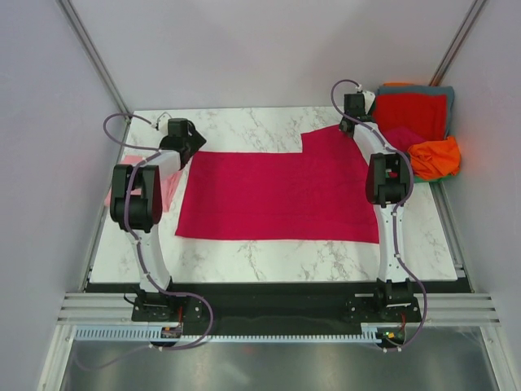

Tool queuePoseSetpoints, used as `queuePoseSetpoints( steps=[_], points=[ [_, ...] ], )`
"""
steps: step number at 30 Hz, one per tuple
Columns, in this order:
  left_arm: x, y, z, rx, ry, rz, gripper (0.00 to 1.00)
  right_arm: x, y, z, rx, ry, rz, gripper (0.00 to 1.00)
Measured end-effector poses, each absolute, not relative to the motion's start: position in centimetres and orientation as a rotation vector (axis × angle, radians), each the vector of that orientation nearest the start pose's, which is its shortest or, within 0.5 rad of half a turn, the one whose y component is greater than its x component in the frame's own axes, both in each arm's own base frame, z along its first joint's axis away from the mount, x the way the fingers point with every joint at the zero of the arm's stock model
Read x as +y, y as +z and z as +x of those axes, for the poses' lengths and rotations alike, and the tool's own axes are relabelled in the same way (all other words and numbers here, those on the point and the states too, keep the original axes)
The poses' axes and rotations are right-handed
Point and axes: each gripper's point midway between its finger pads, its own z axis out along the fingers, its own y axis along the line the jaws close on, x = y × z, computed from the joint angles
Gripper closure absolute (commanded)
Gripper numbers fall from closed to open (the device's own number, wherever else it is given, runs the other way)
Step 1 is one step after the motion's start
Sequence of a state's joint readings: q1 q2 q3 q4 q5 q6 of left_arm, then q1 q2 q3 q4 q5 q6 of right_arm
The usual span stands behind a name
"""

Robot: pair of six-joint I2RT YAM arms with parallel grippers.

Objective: Fold and stack the t-shirts
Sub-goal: Fold the tshirt

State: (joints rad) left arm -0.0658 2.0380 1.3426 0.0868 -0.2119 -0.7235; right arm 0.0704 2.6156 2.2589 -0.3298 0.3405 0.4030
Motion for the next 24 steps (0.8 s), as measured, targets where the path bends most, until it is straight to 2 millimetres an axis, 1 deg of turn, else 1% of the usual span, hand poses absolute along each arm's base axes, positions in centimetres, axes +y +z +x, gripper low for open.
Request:
queuePoseSetpoints(
  steps=[1,2,5,7,13,15,17,19,20,24],
  points=[
    [-2.5,6.7,55.6,2.019,-0.218,-0.818,0.25,0.4,3.2,66.5,2.147,-0.124,0.543,0.94],
    [-2.5,6.5,56.0,2.024,-0.214,-0.82,0.29,0.4,3.1,66.5,2.147,-0.124,0.543,0.94],
    [-2.5,5.9,56.9,2.05,-0.201,-0.824,0.34,0.4,3.0,66.5,2.144,-0.123,0.546,0.96],
    [-2.5,5.3,57.1,2.074,-0.191,-0.828,0.37,0.4,3.0,66.6,2.138,-0.121,0.547,0.98],
    [-2.6,4.5,56.7,2.132,-0.167,-0.839,0.39,0.4,3.1,66.7,2.128,-0.114,0.552,0.99],
    [-2.6,4.3,56.8,2.146,-0.163,-0.841,0.39,0.4,3.0,66.6,2.124,-0.111,0.555,1.0],
    [-2.7,4.1,57.2,2.16,-0.162,-0.842,0.43,0.4,3.0,66.6,2.121,-0.109,0.558,1.0],
    [-2.7,3.6,57.5,2.18,-0.154,-0.847,0.43,0.4,3.0,66.6,2.118,-0.107,0.56,1.0],
    [-2.7,3.5,57.6,2.184,-0.151,-0.847,0.45,0.4,3.1,66.5,2.116,-0.105,0.563,1.0],
    [-2.9,3.7,58.2,2.198,-0.154,-0.847,0.49,0.4,3.1,66.4,2.114,-0.102,0.567,1.0]
  ],
)
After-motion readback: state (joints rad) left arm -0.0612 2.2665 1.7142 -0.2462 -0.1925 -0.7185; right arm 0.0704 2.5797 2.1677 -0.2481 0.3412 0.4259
